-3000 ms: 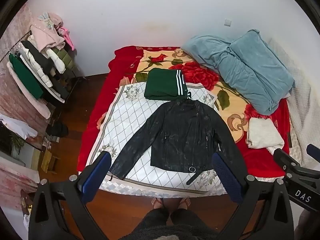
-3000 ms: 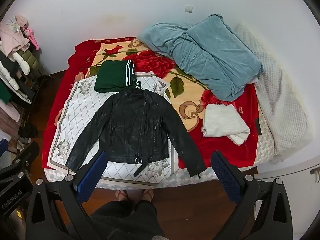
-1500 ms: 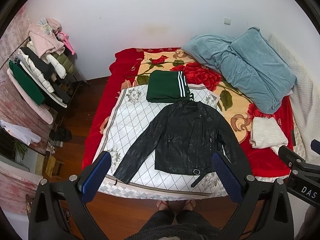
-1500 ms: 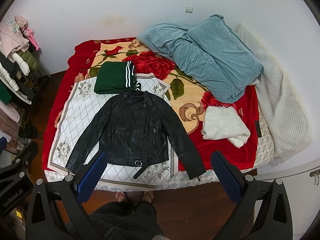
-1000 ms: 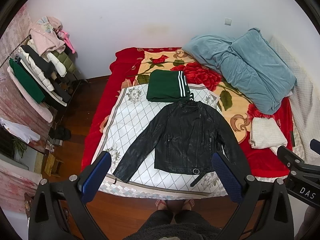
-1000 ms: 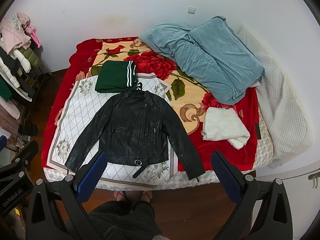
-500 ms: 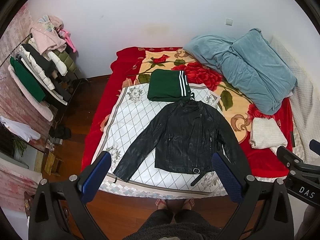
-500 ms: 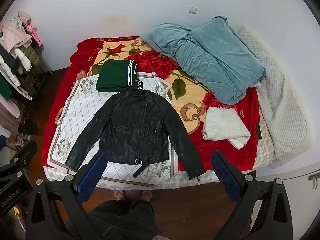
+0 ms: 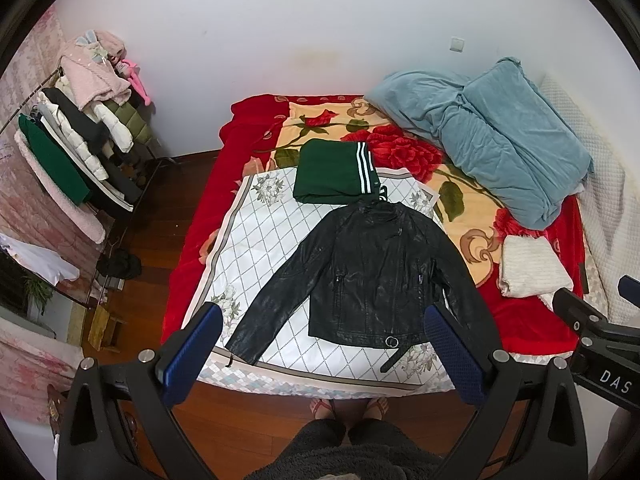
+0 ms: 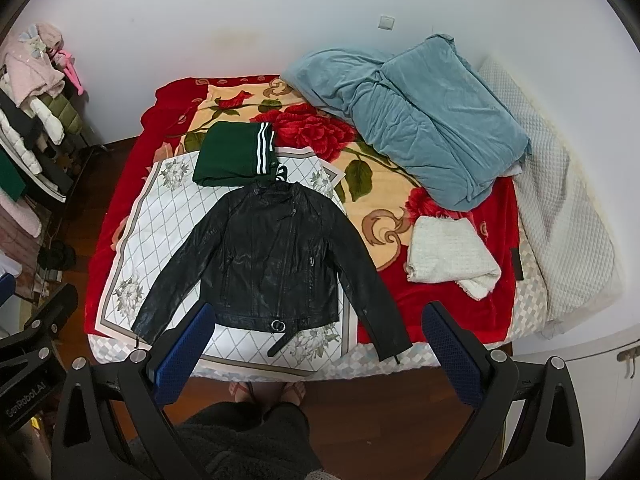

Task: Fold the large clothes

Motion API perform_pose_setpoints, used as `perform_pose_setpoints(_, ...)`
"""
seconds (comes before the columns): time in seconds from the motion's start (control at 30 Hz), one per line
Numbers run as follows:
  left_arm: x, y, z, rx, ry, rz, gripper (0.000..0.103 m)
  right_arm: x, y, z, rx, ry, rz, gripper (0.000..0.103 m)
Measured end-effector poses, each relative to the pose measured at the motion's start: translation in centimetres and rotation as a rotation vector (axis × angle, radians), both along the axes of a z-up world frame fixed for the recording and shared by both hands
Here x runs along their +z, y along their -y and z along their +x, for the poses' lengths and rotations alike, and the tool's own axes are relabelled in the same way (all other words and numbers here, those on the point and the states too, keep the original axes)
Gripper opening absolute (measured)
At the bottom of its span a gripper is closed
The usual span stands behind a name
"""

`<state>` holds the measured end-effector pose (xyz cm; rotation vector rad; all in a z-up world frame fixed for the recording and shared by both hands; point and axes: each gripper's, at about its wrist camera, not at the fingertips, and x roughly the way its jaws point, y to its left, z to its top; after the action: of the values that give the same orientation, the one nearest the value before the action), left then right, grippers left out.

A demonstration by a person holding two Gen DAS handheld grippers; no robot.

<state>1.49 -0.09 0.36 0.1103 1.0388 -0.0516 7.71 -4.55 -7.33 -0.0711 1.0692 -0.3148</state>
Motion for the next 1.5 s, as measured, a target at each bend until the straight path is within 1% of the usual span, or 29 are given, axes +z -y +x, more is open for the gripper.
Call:
perform_pose_setpoints(0.3,0.1,-0.1,-0.1,-0.007,-0.004,-0.011,0.103,-0.2,-0.3,0.2,-0.017,-0.003,0.005,0.103)
perform_pose_setpoints(0.37,-0.1,-0.2,0.2,-0.009,-0.003,-0.015,0.103,-0.1,-0.3,0.3,-0.028,-0.005,0.013,0.103)
perform_pose_setpoints(0.47,-0.7,-0.5,1.2,-0.017,0.001,-0.02,0.103,-0.8,-0.4,0.6,-0.052,0.002,0.033,0.103)
perform_pose_setpoints(0.53,-1.9,-0.3,2.4,-0.03,-0.004,-0.003,0.103,-1.7,0.5,0.9,-0.09,0.02,0.067,0.103)
perform_pose_setpoints(0.6,-2.9,-0.5,3.3,-0.037,0.018,0.0,0.103,-2.7,1.7,1.2,-0.128,0.029,0.099,0.103)
perform_pose_setpoints(0.7,-5.6,-0.2,5.1,-0.049,0.063,0.013,0.103,-5.5,4.7,1.6,-0.232,0.048,0.141,0.103)
perform_pose_setpoints(0.77,-7.5,0.3,6.3,-0.05,0.076,0.036,0.103,-7.8,7.3,1.8,-0.314,0.06,0.144,0.102)
perform_pose_setpoints(0.8,-8.8,0.7,7.1,-0.054,0.075,0.04,0.103,-9.1,8.7,1.9,-0.352,0.056,0.14,0.096)
perform_pose_setpoints(0.83,-10.1,1.1,7.7,-0.059,0.07,0.045,0.103,-10.4,10.1,2.1,-0.382,0.052,0.141,0.085)
perform_pose_setpoints(0.87,-11.2,1.3,8.2,-0.06,0.055,0.051,0.103,-12.5,12.3,2.2,-0.425,0.034,0.152,0.079)
perform_pose_setpoints(0.9,-12.6,1.8,8.9,-0.063,0.035,0.051,0.103,-13.8,13.3,2.5,-0.446,0.02,0.162,0.071)
perform_pose_setpoints(0.93,-14.1,2.4,9.6,-0.065,0.018,0.052,0.103,-15.5,14.9,2.5,-0.476,0.003,0.18,0.064)
perform_pose_setpoints(0.97,-15.1,2.7,10.0,-0.062,0.008,0.056,0.103,-17.9,17.1,2.5,-0.517,-0.015,0.211,0.062)
perform_pose_setpoints(1.0,-16.6,3.4,10.7,-0.056,-0.009,0.063,0.103,-19.7,18.9,2.4,-0.548,-0.026,0.241,0.061)
perform_pose_setpoints(1.03,-18.2,4.1,11.3,-0.049,-0.025,0.073,0.103,-22.3,21.4,2.1,-0.594,-0.04,0.282,0.061)
perform_pose_setpoints(1.07,-19.3,4.6,11.7,-0.042,-0.035,0.082,0.103,-23.9,22.8,1.9,-0.623,-0.049,0.303,0.061)
perform_pose_setpoints(1.1,-20.9,5.3,12.3,-0.031,-0.052,0.099,0.103,-26.6,25.1,1.4,-0.667,-0.057,0.35,0.06)
perform_pose_setpoints(1.13,-22.5,6.0,12.7,-0.022,-0.067,0.118,0.103,-28.6,26.7,0.9,-0.701,-0.06,0.386,0.055)
perform_pose_setpoints(1.2,-25.2,7.1,13.7,-0.006,-0.096,0.154,0.103,-34.0,30.4,-0.6,-0.806,-0.089,0.475,0.048)
perform_pose_setpoints(1.23,-27.4,7.9,14.2,0.003,-0.129,0.176,0.103,-36.5,32.1,-1.4,-0.856,-0.098,0.526,0.046)
perform_pose_setpoints(1.27,-28.6,8.3,14.5,0.006,-0.153,0.184,0.103,-39.7,34.2,-2.6,-0.926,-0.104,0.587,0.045)
perform_pose_setpoints(1.33,-32.4,9.4,15.1,0.006,-0.22,0.208,0.103,-44.1,36.7,-4.7,-1.022,-0.11,0.663,0.045)
perform_pose_setpoints(1.4,-35.6,10.6,15.5,-0.002,-0.265,0.228,0.103,-48.9,38.9,-7.6,-1.132,-0.092,0.758,0.046)
perform_pose_setpoints(1.43,-37.2,11.2,15.6,-0.008,-0.283,0.242,0.103,-51.6,39.9,-9.4,-1.192,-0.062,0.83,0.047)
perform_pose_setpoints(1.47,-38.2,11.7,15.8,-0.013,-0.295,0.25,0.103,-53.5,40.2,-10.2,-1.229,-0.054,0.875,0.05)
perform_pose_setpoints(1.5,-39.5,12.2,16.0,-0.02,-0.311,0.254,0.103,-55.5,40.4,-11.3,-1.272,-0.041,0.929,0.059)
